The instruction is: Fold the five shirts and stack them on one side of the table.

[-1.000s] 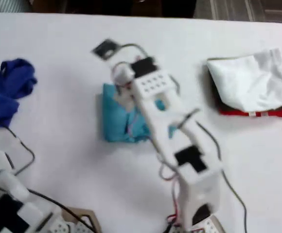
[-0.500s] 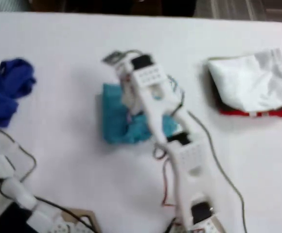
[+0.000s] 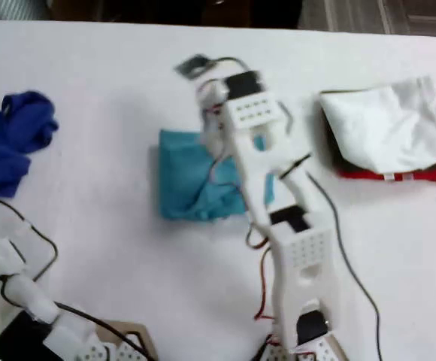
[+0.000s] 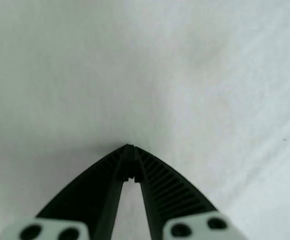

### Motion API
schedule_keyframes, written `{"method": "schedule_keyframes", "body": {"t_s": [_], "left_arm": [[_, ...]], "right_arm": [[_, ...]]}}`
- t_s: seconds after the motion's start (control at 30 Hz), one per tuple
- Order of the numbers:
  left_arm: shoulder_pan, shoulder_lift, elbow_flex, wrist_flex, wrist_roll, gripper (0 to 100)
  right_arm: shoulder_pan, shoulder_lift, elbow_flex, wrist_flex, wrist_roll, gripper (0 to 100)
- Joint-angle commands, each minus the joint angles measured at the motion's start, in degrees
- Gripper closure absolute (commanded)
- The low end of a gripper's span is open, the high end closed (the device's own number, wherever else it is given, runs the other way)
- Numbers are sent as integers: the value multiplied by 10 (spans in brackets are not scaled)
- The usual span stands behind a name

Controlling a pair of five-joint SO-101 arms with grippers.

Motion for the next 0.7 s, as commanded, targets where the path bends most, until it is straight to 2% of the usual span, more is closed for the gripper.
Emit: {"method": "schedule_keyframes", "body": {"t_s": [0.0, 0.2, 0.33, 0.67], "left_arm": [[3, -14, 0, -4, 0, 973], [3, -14, 0, -4, 0, 973], [3, -14, 0, -4, 0, 973], [3, -14, 0, -4, 0, 973]], "right_arm": [[-35, -16, -25, -25, -2, 979], [-24, 86, -31, -34, -1, 979], [-5, 112, -31, 4, -1, 979], [67, 36, 47, 16, 0, 979]]}}
